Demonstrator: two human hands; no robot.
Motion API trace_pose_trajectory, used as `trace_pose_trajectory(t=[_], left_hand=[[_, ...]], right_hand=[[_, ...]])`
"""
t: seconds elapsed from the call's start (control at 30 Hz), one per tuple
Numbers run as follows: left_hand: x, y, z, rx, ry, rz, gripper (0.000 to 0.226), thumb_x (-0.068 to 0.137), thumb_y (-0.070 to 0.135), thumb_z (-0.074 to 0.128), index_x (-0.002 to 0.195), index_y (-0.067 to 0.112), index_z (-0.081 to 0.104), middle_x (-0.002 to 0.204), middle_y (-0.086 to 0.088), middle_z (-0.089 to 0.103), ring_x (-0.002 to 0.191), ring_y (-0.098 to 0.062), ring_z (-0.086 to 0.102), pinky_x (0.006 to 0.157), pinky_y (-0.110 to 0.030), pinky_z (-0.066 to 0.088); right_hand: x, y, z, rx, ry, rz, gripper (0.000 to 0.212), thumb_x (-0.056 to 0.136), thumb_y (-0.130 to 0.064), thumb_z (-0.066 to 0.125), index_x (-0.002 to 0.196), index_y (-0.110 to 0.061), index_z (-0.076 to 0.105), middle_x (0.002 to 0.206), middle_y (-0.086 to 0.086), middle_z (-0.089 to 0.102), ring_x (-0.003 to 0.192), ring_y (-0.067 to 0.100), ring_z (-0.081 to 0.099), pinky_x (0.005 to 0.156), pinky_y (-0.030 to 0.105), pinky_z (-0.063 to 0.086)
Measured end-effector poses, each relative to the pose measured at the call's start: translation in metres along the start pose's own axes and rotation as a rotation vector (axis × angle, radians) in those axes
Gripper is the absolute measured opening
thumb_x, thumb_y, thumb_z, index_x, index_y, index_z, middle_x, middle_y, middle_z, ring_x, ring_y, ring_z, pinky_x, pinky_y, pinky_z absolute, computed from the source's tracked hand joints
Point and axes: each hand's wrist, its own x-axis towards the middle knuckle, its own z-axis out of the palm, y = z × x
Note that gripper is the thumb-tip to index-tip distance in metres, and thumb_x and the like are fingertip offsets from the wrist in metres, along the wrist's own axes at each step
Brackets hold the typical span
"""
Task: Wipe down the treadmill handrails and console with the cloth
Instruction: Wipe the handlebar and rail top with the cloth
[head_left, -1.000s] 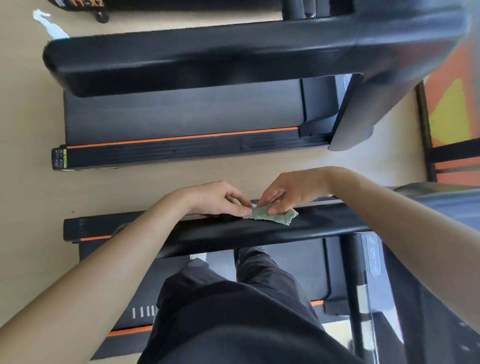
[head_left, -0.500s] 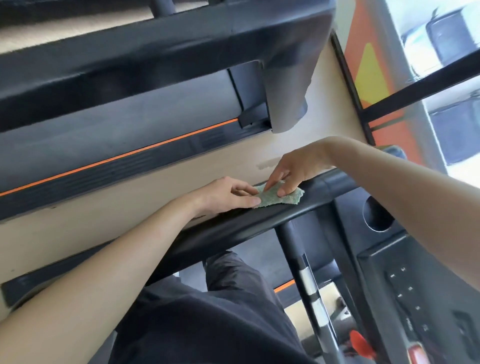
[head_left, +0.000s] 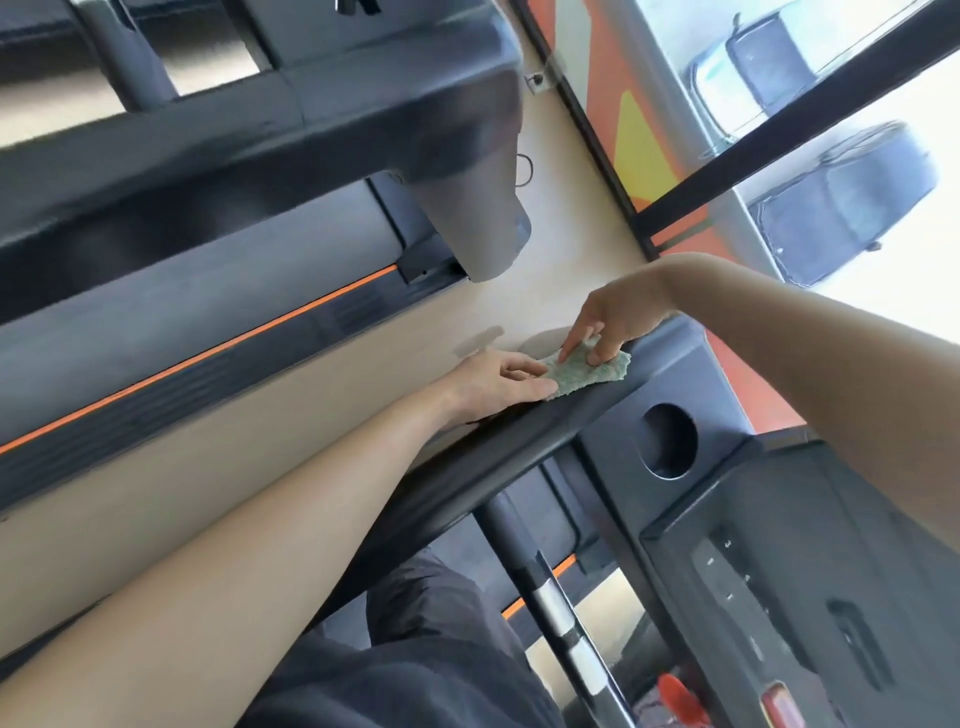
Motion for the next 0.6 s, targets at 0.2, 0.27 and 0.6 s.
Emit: trace_pose_trajectory(t=[0.2,0.27,0.6], left_hand=[[0.027,0.018,0.013,-0.032,0.009,-0.011,0.042,0.088,0.044,0.077,0.125,0.026,0.07,0.118,0.005,0.072,0.112,-0.009,0.066,0.105,-0.026,0.048],[0.028,0.021,0.013,-0.025,0.013,-0.02,0.042,0.088,0.044,0.077,0.124,0.025,0.07,0.117,0.002,0.072,0.108,-0.008,0.067,0.099,-0.025,0.049],[-0.027,-0.006,-0.009,0.085,0.045,-0.066,0.033,0.08,0.051,0.082,0.105,0.031,0.075,0.093,0.012,0.068,0.084,-0.004,0.062,0.078,-0.025,0.045]], right_hand=[[-0.005,0.024,-0.002,0.041,0.029,0.069,0.044,0.096,-0.017,0.059,0.133,-0.039,0.062,0.12,-0.012,0.058,0.108,0.012,0.052,0.098,0.027,0.038],[-0.005,0.024,0.001,0.099,0.06,0.081,0.043,0.093,-0.016,0.058,0.128,-0.04,0.065,0.118,-0.01,0.063,0.106,0.013,0.057,0.101,0.03,0.044],[-0.007,-0.03,0.031,0.006,0.134,-0.1,0.038,0.093,-0.036,0.06,0.129,-0.048,0.062,0.119,-0.014,0.067,0.107,0.011,0.06,0.102,0.035,0.045]])
